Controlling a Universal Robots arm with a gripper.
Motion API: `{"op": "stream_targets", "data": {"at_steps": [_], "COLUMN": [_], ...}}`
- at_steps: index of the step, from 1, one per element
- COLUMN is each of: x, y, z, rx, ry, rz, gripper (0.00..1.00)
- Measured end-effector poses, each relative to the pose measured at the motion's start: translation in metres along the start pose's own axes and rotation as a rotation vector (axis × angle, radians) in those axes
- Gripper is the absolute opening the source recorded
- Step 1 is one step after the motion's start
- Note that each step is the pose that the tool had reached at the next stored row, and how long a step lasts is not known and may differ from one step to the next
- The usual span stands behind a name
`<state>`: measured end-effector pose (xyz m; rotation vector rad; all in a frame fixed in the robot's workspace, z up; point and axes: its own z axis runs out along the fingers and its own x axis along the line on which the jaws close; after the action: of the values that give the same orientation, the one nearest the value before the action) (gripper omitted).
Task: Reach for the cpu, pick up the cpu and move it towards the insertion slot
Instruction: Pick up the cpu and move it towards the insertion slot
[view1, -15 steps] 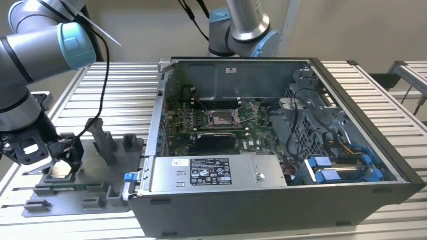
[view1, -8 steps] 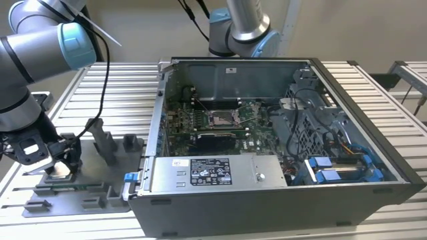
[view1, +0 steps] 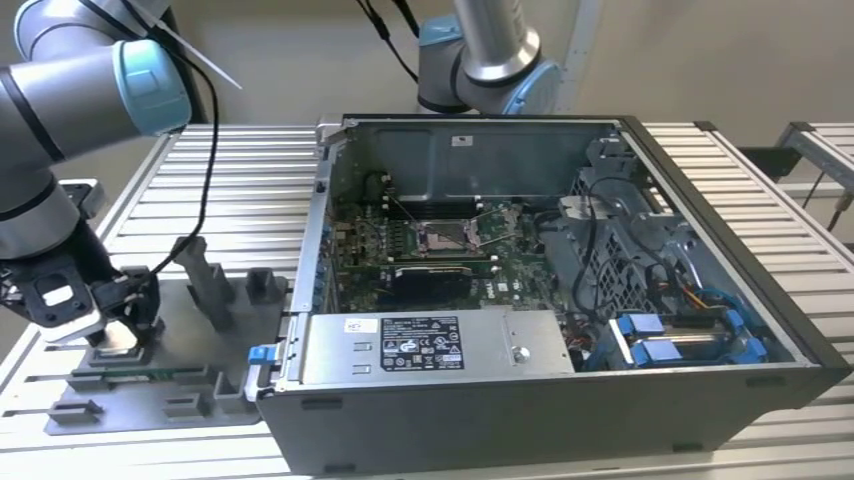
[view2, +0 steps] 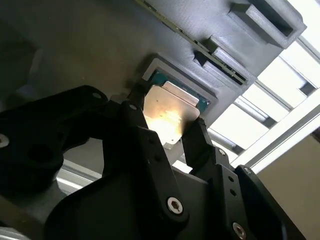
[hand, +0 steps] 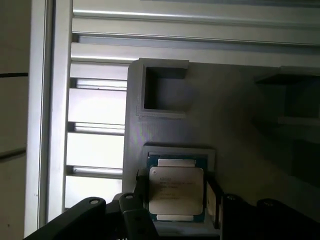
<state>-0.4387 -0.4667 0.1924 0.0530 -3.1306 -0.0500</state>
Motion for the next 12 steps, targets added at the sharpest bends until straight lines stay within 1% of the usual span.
{"op": "stream_targets", "data": {"at_steps": [2, 6, 10, 12], "x": [0.0001, 0.0002, 0.0002, 0.0003], "y": [-0.0001, 0.0001, 0.0005, 0.0009], "z": [-0.0062, -0.0183, -0.027, -0.0354], "rx": [-0.0003, -0.0011, -0.0012, -0.0012], "ry": [0.0032, 0.0063, 0.0067, 0.007], "rz": [0.005, 0.007, 0.01, 0.011], "gripper": [0.0, 0.0, 0.0, 0.0]}}
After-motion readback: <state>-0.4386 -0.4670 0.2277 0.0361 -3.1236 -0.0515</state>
